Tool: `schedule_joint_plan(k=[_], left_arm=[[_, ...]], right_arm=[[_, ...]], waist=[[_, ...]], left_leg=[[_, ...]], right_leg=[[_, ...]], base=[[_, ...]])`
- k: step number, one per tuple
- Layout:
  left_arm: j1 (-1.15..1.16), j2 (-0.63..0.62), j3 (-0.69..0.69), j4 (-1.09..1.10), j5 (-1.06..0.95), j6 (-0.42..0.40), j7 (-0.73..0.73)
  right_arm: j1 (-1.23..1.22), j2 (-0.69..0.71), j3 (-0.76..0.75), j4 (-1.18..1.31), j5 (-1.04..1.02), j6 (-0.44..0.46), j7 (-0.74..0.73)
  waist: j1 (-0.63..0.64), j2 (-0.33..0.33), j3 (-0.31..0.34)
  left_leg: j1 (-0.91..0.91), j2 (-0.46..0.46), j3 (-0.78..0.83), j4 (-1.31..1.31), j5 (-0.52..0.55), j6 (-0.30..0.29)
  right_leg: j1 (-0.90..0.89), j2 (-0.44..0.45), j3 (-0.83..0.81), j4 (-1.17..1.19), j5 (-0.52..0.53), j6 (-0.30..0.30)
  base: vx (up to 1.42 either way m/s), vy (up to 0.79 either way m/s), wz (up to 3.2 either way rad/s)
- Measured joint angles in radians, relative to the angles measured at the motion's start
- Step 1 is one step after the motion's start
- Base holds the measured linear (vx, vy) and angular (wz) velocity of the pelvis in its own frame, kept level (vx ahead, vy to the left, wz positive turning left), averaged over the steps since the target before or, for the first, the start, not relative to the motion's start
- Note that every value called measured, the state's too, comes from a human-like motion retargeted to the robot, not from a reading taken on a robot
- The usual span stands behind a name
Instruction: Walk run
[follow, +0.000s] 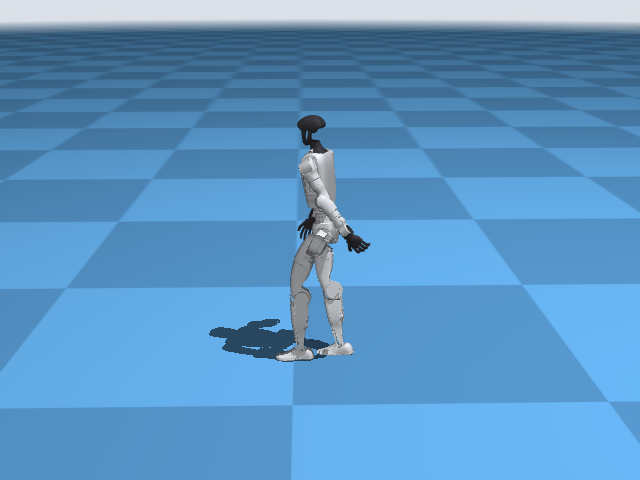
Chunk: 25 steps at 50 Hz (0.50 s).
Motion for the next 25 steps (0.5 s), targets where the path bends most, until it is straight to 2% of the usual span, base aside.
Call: schedule_joint_plan(k=[2, 4, 5, 7, 8, 10, 12, 15, 17, 18, 20, 23, 25], left_arm=[[-0.004, 0.002, -0.011, 0.0, 0.052, 0.006, -0.009], [-0.021, 0.017, -0.031, 0.0, 0.085, 0.005, -0.009], [-0.034, 0.028, -0.044, 0.0, 0.096, 0.005, -0.006], [-0.074, 0.056, -0.063, 0.0, 0.1, 0.002, 0.016], [-0.096, 0.07, -0.067, 0.0, 0.097, 0.0, 0.031], [-0.133, 0.094, -0.068, -0.018, 0.077, -0.006, 0.058], [-0.169, 0.115, -0.058, -0.045, 0.028, -0.024, 0.076], [-0.253, 0.16, -0.036, -0.069, -0.093, -0.047, 0.064], [-0.333, 0.194, -0.044, -0.073, -0.19, -0.036, 0.04], [-0.377, 0.212, -0.046, -0.075, -0.237, -0.027, 0.034], [-0.461, 0.237, -0.043, -0.082, -0.316, -0.023, 0.041], [-0.549, 0.252, -0.034, -0.133, -0.384, -0.068, 0.054], [-0.585, 0.264, -0.048, -0.184, -0.428, -0.103, 0.032]], right_arm=[[-0.01, -0.003, -0.006, 0.01, 0.007, 0.008, 0.003], [-0.002, 0.0, -0.018, 0.035, 0.018, 0.017, 0.005], [0.004, 0.001, -0.027, 0.052, 0.024, 0.022, 0.006], [0.027, 0.007, -0.056, 0.106, 0.036, 0.037, 0.013], [0.043, 0.01, -0.071, 0.139, 0.041, 0.047, 0.019], [0.078, 0.016, -0.102, 0.217, 0.044, 0.072, 0.042], [0.119, 0.025, -0.127, 0.298, 0.031, 0.11, 0.074], [0.163, 0.036, -0.126, 0.414, 0.024, 0.154, 0.106], [0.187, 0.032, -0.132, 0.46, 0.01, 0.16, 0.139], [0.204, 0.038, -0.135, 0.46, -0.005, 0.164, 0.164], [0.236, 0.045, -0.144, 0.46, -0.044, 0.163, 0.208], [0.279, 0.054, -0.146, 0.455, -0.087, 0.125, 0.211], [0.302, 0.055, -0.139, 0.445, -0.109, 0.1, 0.188]], waist=[[0.01, 0.005, 0.007], [0.002, 0.006, 0.01], [-0.005, 0.007, 0.009], [-0.005, 0.015, 0.002], [0.008, 0.021, -0.004], [0.059, 0.024, -0.022], [0.04, 0.01, -0.054], [0.007, 0.022, -0.056], [0.007, 0.013, -0.041], [0.023, 0.045, -0.047], [0.044, 0.066, -0.046], [-0.05, 0.096, -0.035], [-0.118, 0.107, -0.033]], left_leg=[[-0.013, -0.066, -0.153, -0.164, -0.03, -0.052], [-0.011, -0.101, -0.232, -0.27, -0.043, -0.097], [-0.006, -0.112, -0.235, -0.293, -0.046, -0.101], [-0.001, -0.105, -0.219, -0.231, -0.003, -0.051], [0.002, -0.085, -0.169, -0.193, 0.007, -0.05], [0.016, -0.063, -0.172, -0.168, 0.093, -0.054], [0.028, -0.063, -0.176, -0.117, 0.018, 0.013], [0.051, -0.013, -0.17, -0.05, -0.055, 0.039], [0.129, -0.036, -0.124, -0.067, -0.094, 0.066], [0.151, 0.008, -0.107, -0.083, -0.106, 0.062], [0.2, 0.032, -0.056, -0.106, -0.123, 0.062], [0.261, 0.02, -0.089, -0.148, -0.13, 0.062], [0.302, 0.0, -0.1, -0.173, -0.144, 0.065]], right_leg=[[0.041, 0.012, 0.015, 0.005, -0.016, 0.0], [0.078, 0.016, -0.002, 0.016, -0.024, 0.0], [0.093, 0.019, -0.017, 0.025, -0.022, 0.0], [0.112, 0.034, -0.033, 0.053, 0.014, 0.008], [0.12, 0.044, -0.034, 0.075, 0.046, 0.018], [0.129, 0.033, -0.071, 0.136, 0.166, 0.047], [0.094, 0.015, -0.111, 0.246, 0.364, 0.112], [-0.033, 0.037, -0.149, 0.542, 0.58, 0.242], [-0.116, -0.037, -0.215, 0.75, 0.572, 0.278], [-0.148, -0.025, -0.243, 0.738, 0.547, 0.25], [-0.224, -0.042, -0.277, 0.766, 0.427, 0.194], [-0.341, -0.05, -0.291, 0.728, 0.308, 0.233], [-0.409, -0.094, -0.32, 0.653, 0.221, 0.247]], base=[[0.76, -0.08, -1.0], [0.87, -0.07, -0.41], [0.97, -0.07, -0.13], [0.96, -0.07, -0.32], [0.93, -0.08, -0.91], [1.01, -0.07, -1.22], [0.88, -0.1, -0.51], [0.9, -0.17, -0.52], [0.6, -0.11, -0.94], [0.63, -0.09, -1.47], [0.72, -0.09, -1.23], [0.56, -0.06, 0.33], [0.69, -0.13, 0.31]])
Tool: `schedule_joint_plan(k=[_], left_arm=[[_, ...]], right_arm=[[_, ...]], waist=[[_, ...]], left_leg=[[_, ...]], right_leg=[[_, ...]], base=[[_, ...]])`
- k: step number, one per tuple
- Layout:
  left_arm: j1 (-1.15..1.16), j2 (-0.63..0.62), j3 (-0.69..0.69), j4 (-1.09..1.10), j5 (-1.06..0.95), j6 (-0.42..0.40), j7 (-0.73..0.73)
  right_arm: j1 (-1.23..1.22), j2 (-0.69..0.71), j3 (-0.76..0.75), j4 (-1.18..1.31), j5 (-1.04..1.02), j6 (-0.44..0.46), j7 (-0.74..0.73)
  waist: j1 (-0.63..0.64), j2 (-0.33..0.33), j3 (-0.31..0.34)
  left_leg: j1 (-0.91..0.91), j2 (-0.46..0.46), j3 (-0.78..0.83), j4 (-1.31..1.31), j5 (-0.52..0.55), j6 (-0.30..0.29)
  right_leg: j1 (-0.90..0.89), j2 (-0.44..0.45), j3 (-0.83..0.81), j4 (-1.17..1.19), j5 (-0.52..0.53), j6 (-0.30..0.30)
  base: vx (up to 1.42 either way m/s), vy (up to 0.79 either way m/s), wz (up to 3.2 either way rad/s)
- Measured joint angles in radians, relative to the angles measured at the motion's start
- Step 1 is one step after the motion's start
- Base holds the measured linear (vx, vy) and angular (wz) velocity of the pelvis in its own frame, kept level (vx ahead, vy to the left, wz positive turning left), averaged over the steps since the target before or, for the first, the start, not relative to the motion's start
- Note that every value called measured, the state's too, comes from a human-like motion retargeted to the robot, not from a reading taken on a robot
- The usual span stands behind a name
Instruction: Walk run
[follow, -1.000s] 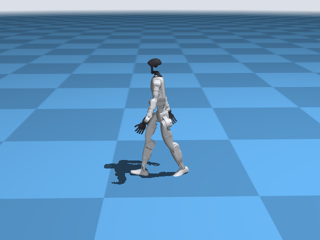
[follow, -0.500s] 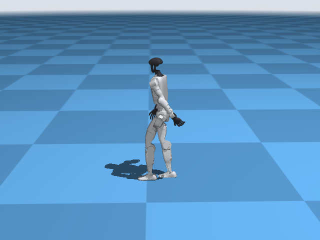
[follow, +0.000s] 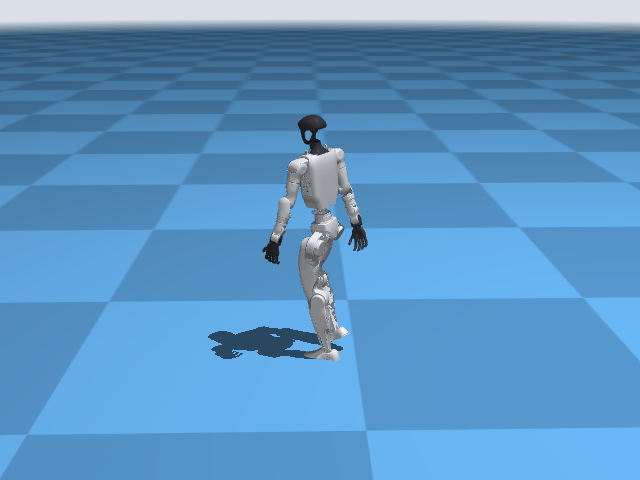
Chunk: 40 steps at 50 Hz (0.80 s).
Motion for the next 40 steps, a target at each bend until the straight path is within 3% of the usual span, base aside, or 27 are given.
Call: schedule_joint_plan(k=[5, 8, 12, 15, 18, 20, 22, 25, 28, 30, 32, 35, 40], left_arm=[[-0.039, 0.06, -0.022, -0.13, -0.03, -0.061, -0.066], [-0.035, 0.064, -0.005, -0.163, 0.0, -0.099, -0.026], [-0.004, 0.037, -0.004, -0.143, 0.006, -0.115, 0.032], [0.032, -0.016, -0.003, -0.099, 0.068, -0.074, 0.028], [0.105, -0.074, -0.013, -0.039, 0.177, -0.056, 0.004], [0.169, -0.088, -0.049, -0.001, 0.234, -0.058, -0.011], [0.226, -0.091, -0.075, 0.037, 0.298, -0.051, -0.01], [0.321, -0.119, -0.082, 0.075, 0.389, -0.029, 0.036], [0.415, -0.168, -0.035, 0.113, 0.448, -0.026, 0.074], [0.465, -0.187, -0.018, 0.144, 0.457, -0.019, 0.055], [0.504, -0.201, -0.002, 0.167, 0.478, -0.004, 0.018], [0.551, -0.222, 0.023, 0.184, 0.525, 0.019, -0.024], [0.577, -0.213, 0.026, 0.184, 0.534, 0.069, -0.025]], right_arm=[[0.009, 0.011, 0.003, 0.005, -0.005, 0.016, -0.046], [0.008, 0.021, -0.014, 0.015, 0.035, 0.013, -0.028], [0.011, 0.035, -0.053, 0.014, 0.07, -0.008, 0.001], [0.022, 0.043, -0.112, -0.003, 0.073, -0.03, -0.005], [0.021, 0.04, -0.141, -0.014, 0.107, -0.045, -0.03], [0.001, 0.035, -0.139, -0.019, 0.14, -0.04, -0.056], [-0.031, 0.034, -0.136, -0.046, 0.158, -0.031, -0.078], [-0.085, 0.025, -0.11, -0.118, 0.172, -0.024, -0.1], [-0.142, 0.021, -0.053, -0.228, 0.168, -0.023, -0.127], [-0.172, 0.022, -0.008, -0.312, 0.156, -0.038, -0.139], [-0.199, 0.015, 0.035, -0.382, 0.143, -0.059, -0.146], [-0.235, -0.007, 0.09, -0.45, 0.125, -0.083, -0.157], [-0.257, -0.028, 0.122, -0.443, 0.098, -0.089, -0.191]], waist=[[-0.077, -0.034, 0.009], [-0.075, -0.038, 0.002], [-0.06, -0.012, -0.026], [-0.124, 0.002, -0.036], [-0.13, -0.006, -0.048], [-0.114, -0.057, -0.056], [-0.082, -0.107, -0.06], [-0.071, -0.13, -0.062], [-0.045, -0.158, -0.045], [-0.028, -0.165, -0.032], [0.003, -0.169, -0.021], [0.035, -0.152, -0.016], [0.077, -0.11, -0.003]], left_leg=[[0.142, -0.074, 0.083, -0.055, -0.055, -0.011], [0.216, -0.087, 0.148, -0.065, -0.084, -0.041], [0.268, -0.063, 0.216, -0.035, -0.04, -0.106], [0.287, -0.041, 0.15, 0.043, 0.102, -0.177], [0.26, -0.014, 0.113, 0.232, 0.368, -0.22], [0.198, -0.006, 0.136, 0.452, 0.484, -0.19], [0.121, -0.027, 0.127, 0.644, 0.539, -0.117], [-0.007, -0.075, 0.009, 0.799, 0.367, -0.16], [-0.089, -0.082, -0.008, 0.778, 0.226, -0.132], [-0.128, -0.034, 0.039, 0.69, 0.141, -0.072], [-0.156, 0.013, 0.097, 0.56, 0.132, -0.034], [-0.182, -0.014, 0.054, 0.315, 0.153, -0.041], [-0.224, -0.127, -0.382, 0.027, 0.138, -0.103]], right_leg=[[-0.049, -0.176, -0.153, -0.367, -0.044, -0.013], [-0.071, -0.16, -0.196, -0.592, -0.078, -0.023], [-0.047, -0.114, -0.368, -0.685, -0.075, -0.184], [0.004, -0.145, -0.419, -0.646, -0.012, -0.176], [0.025, -0.123, -0.212, -0.58, -0.104, -0.208], [0.093, -0.163, -0.276, -0.581, -0.128, -0.216], [0.135, -0.145, -0.195, -0.596, -0.141, -0.223], [0.181, -0.106, -0.085, -0.614, -0.139, -0.208], [0.229, -0.042, 0.064, -0.631, -0.116, -0.221], [0.258, 0.009, 0.165, -0.633, -0.104, -0.232], [0.28, 0.061, 0.273, -0.622, -0.093, -0.243], [0.308, 0.134, 0.412, -0.605, -0.079, -0.247], [0.383, 0.225, 0.545, -0.567, -0.031, -0.247]], base=[[0.61, -0.19, -0.67], [0.6, -0.21, -1.14], [0.76, -0.32, -0.91], [0.84, -0.42, 0.49], [0.78, -0.44, -0.18], [0.77, -0.56, -1.22], [0.52, -0.43, -1.98], [0.57, -0.38, -1.99], [0.44, -0.29, -2.67], [0.5, -0.31, -2.94], [0.5, -0.25, -3.02], [0.51, -0.13, -2.79], [0.6, -0.14, -2.35]])
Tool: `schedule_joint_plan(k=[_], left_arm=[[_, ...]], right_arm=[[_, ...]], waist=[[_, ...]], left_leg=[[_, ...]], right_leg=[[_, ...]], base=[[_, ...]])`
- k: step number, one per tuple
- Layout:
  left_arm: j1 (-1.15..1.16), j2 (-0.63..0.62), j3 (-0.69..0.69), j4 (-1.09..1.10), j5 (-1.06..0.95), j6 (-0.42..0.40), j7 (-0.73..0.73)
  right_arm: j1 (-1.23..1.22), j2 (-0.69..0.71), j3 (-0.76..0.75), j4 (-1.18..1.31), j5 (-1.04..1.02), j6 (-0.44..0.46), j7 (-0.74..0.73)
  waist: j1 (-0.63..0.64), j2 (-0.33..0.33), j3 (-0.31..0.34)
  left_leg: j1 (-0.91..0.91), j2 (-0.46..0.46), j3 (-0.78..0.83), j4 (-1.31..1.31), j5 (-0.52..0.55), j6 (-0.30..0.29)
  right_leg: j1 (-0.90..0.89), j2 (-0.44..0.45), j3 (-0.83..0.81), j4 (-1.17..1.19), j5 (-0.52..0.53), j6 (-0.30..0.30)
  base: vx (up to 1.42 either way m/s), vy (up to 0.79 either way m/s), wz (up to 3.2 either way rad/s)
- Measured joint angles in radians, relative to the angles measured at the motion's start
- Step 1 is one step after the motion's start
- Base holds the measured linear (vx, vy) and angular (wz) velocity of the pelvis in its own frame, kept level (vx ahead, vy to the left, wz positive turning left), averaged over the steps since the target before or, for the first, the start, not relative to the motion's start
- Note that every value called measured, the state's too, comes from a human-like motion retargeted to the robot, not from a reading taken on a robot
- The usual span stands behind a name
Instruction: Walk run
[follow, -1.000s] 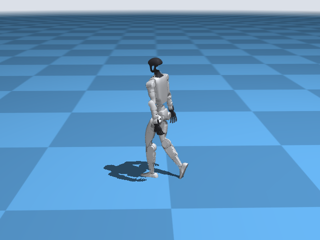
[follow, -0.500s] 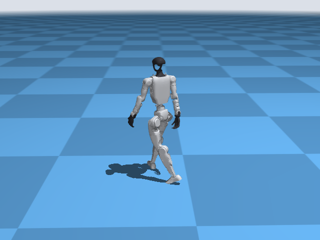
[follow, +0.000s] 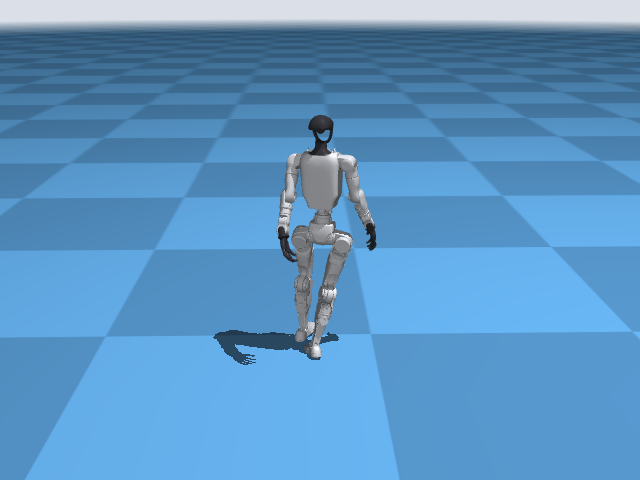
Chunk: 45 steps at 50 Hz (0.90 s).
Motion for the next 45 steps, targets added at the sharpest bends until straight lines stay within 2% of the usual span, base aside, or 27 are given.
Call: schedule_joint_plan(k=[2, 3, 4, 5, 7, 8, 10, 12, 13, 14, 15, 17, 20, 23, 26, 30, 33, 35, 38, 40, 42, 43, 45], left_arm=[[-0.009, 0.025, 0.003, -0.007, -0.022, 0.011, 0.02], [-0.018, 0.041, 0.005, -0.015, -0.04, 0.013, 0.031], [-0.027, 0.057, 0.006, -0.024, -0.063, 0.013, 0.043], [-0.037, 0.072, 0.008, -0.034, -0.088, 0.012, 0.056], [-0.061, 0.103, 0.006, -0.048, -0.15, 0.006, 0.087], [-0.073, 0.12, 0.005, -0.05, -0.18, 0.002, 0.105], [-0.097, 0.155, 0.01, -0.042, -0.219, -0.01, 0.145], [-0.143, 0.191, 0.023, -0.016, -0.224, 0.001, 0.157], [-0.174, 0.214, 0.005, -0.004, -0.221, 0.019, 0.148], [-0.209, 0.238, -0.019, 0.0, -0.216, 0.045, 0.135], [-0.246, 0.261, -0.046, 0.0, -0.21, 0.075, 0.12], [-0.333, 0.285, -0.078, -0.005, -0.195, 0.087, 0.128], [-0.41, 0.279, -0.094, -0.077, -0.211, 0.018, 0.157], [-0.439, 0.277, -0.11, -0.177, -0.326, -0.066, 0.136], [-0.482, 0.285, -0.077, -0.237, -0.441, -0.127, 0.107], [-0.541, 0.278, 0.008, -0.276, -0.539, -0.132, 0.07], [-0.575, 0.263, 0.031, -0.275, -0.643, -0.126, 0.046], [-0.592, 0.244, 0.023, -0.268, -0.696, -0.123, 0.027], [-0.596, 0.192, -0.011, -0.263, -0.691, -0.107, -0.013], [-0.581, 0.138, -0.031, -0.275, -0.626, -0.093, -0.043], [-0.543, 0.088, -0.078, -0.284, -0.557, -0.122, -0.074], [-0.522, 0.07, -0.102, -0.286, -0.521, -0.154, -0.088], [-0.481, 0.04, -0.135, -0.291, -0.426, -0.207, -0.087]], right_arm=[[0.008, 0.003, -0.013, 0.042, 0.008, 0.019, -0.007], [0.012, 0.007, -0.027, 0.072, 0.014, 0.029, -0.007], [0.018, 0.008, -0.043, 0.105, 0.021, 0.041, -0.004], [0.025, 0.009, -0.06, 0.139, 0.027, 0.052, 0.0], [0.055, 0.004, -0.102, 0.209, 0.038, 0.071, 0.018], [0.078, 0.001, -0.123, 0.243, 0.041, 0.079, 0.029], [0.116, -0.009, -0.148, 0.324, 0.042, 0.102, 0.048], [0.125, -0.017, -0.134, 0.408, 0.059, 0.16, 0.047], [0.132, -0.021, -0.132, 0.446, 0.08, 0.188, 0.038], [0.149, -0.02, -0.137, 0.458, 0.092, 0.21, 0.035], [0.171, -0.017, -0.145, 0.458, 0.101, 0.23, 0.035], [0.206, -0.009, -0.156, 0.458, 0.081, 0.205, 0.078], [0.239, -0.009, -0.14, 0.458, 0.013, 0.159, 0.166], [0.264, -0.02, -0.123, 0.45, -0.08, 0.133, 0.153], [0.269, -0.022, -0.099, 0.44, -0.125, 0.133, 0.098], [0.27, -0.001, -0.106, 0.458, -0.093, 0.149, 0.059], [0.282, 0.024, -0.119, 0.458, -0.046, 0.131, 0.106], [0.295, 0.044, -0.132, 0.458, -0.008, 0.107, 0.152], [0.319, 0.067, -0.157, 0.458, 0.063, 0.079, 0.223], [0.319, 0.077, -0.179, 0.458, 0.114, 0.069, 0.262], [0.306, 0.074, -0.191, 0.454, 0.157, 0.039, 0.279], [0.296, 0.07, -0.193, 0.442, 0.171, 0.02, 0.273], [0.262, 0.058, -0.188, 0.4, 0.19, 0.0, 0.233]], waist=[[0.028, 0.003, 0.012], [0.042, 0.011, 0.02], [0.048, 0.018, 0.024], [0.051, 0.024, 0.026], [0.061, 0.03, 0.017], [0.072, 0.029, 0.005], [0.066, 0.02, -0.032], [0.049, -0.006, -0.032], [0.05, -0.004, -0.031], [0.058, 0.014, -0.03], [0.069, 0.04, -0.027], [0.079, 0.086, -0.024], [0.027, 0.117, -0.024], [-0.065, 0.15, -0.029], [-0.116, 0.16, -0.018], [-0.138, 0.146, -0.014], [-0.143, 0.155, -0.023], [-0.154, 0.183, -0.019], [-0.185, 0.204, -0.017], [-0.198, 0.211, -0.014], [-0.194, 0.18, -0.009], [-0.192, 0.157, 0.002], [-0.148, 0.138, 0.037]], left_leg=[[0.011, -0.021, -0.099, -0.072, 0.0, -0.058], [0.022, -0.017, -0.108, -0.097, 0.005, -0.121], [0.027, -0.015, -0.097, -0.105, 0.026, -0.134], [0.03, -0.012, -0.076, -0.105, 0.054, -0.123], [0.043, -0.006, -0.02, -0.062, 0.119, -0.039], [0.042, 0.013, 0.074, -0.034, 0.105, 0.011], [0.059, -0.01, 0.028, 0.011, 0.024, 0.05], [0.069, 0.002, 0.108, 0.063, -0.03, 0.016], [0.087, 0.0, 0.145, 0.071, -0.048, 0.032], [0.11, 0.025, 0.175, 0.064, -0.058, 0.039], [0.135, 0.063, 0.202, 0.05, -0.063, 0.041], [0.175, 0.118, 0.262, 0.019, -0.066, 0.045], [0.223, 0.13, 0.324, -0.013, -0.076, 0.045], [0.265, 0.124, 0.375, -0.034, -0.101, 0.041], [0.331, 0.105, 0.472, -0.063, -0.131, 0.021], [0.423, 0.056, 0.589, -0.097, -0.147, -0.018], [0.46, 0.046, 0.658, -0.1, -0.116, -0.058], [0.479, 0.07, 0.671, -0.084, -0.072, -0.098], [0.505, 0.089, 0.633, -0.029, 0.075, -0.165], [0.504, 0.104, 0.583, 0.047, 0.253, -0.19], [0.473, 0.102, 0.545, 0.201, 0.42, -0.164], [0.445, 0.098, 0.534, 0.321, 0.47, -0.123], [0.361, 0.086, 0.47, 0.607, 0.486, -0.063]], right_leg=[[0.038, 0.033, 0.057, 0.033, 0.036, 0.0], [0.055, 0.051, 0.064, 0.052, 0.06, 0.0], [0.067, 0.062, 0.059, 0.072, 0.088, 0.0], [0.076, 0.07, 0.048, 0.094, 0.119, 0.0], [0.082, 0.064, -0.021, 0.146, 0.213, 0.007], [0.08, 0.055, -0.064, 0.183, 0.274, 0.029], [0.037, 0.039, -0.146, 0.305, 0.39, 0.152], [-0.039, -0.033, -0.234, 0.533, 0.39, 0.331], [-0.063, -0.068, -0.28, 0.594, 0.39, 0.414], [-0.084, -0.074, -0.319, 0.621, 0.39, 0.429], [-0.104, -0.067, -0.356, 0.631, 0.39, 0.411], [-0.169, -0.065, -0.425, 0.631, 0.269, 0.335], [-0.285, -0.138, -0.496, 0.641, 0.121, 0.276], [-0.383, -0.221, -0.557, 0.556, 0.003, 0.261], [-0.444, -0.326, -0.658, 0.405, -0.05, 0.222], [-0.493, -0.397, -0.763, 0.17, -0.093, 0.227], [-0.507, -0.404, -0.876, 0.053, -0.115, 0.21], [-0.498, -0.375, -0.917, 0.029, -0.09, 0.102], [-0.459, -0.346, -0.926, 0.046, -0.096, 0.044], [-0.467, -0.287, -0.727, 0.083, -0.157, 0.019], [-0.4, -0.34, -0.795, 0.1, -0.196, 0.001], [-0.36, -0.354, -0.784, 0.111, -0.225, 0.0], [-0.298, -0.314, -0.69, 0.136, -0.273, 0.0]], base=[[0.58, -0.16, -2.09], [0.6, -0.13, -1.82], [0.71, -0.12, -1.56], [0.75, -0.14, -1.31], [0.73, -0.17, -1.26], [0.82, -0.16, -1.37], [0.89, -0.11, -1.46], [0.6, -0.1, -1.79], [0.43, -0.13, -1.85], [0.45, -0.19, -1.87], [0.5, -0.23, -1.9], [0.41, -0.17, -1.68], [0.37, -0.1, -1.05], [0.4, -0.04, -0.92], [0.41, -0.13, -1.52], [0.4, -0.17, -1.51], [0.63, -0.35, -1.23], [0.66, -0.36, -0.72], [0.74, -0.4, -0.26], [0.71, -0.4, -0.34], [0.78, -0.45, -0.91], [0.72, -0.29, -1.68], [0.8, -0.31, -2.44]])
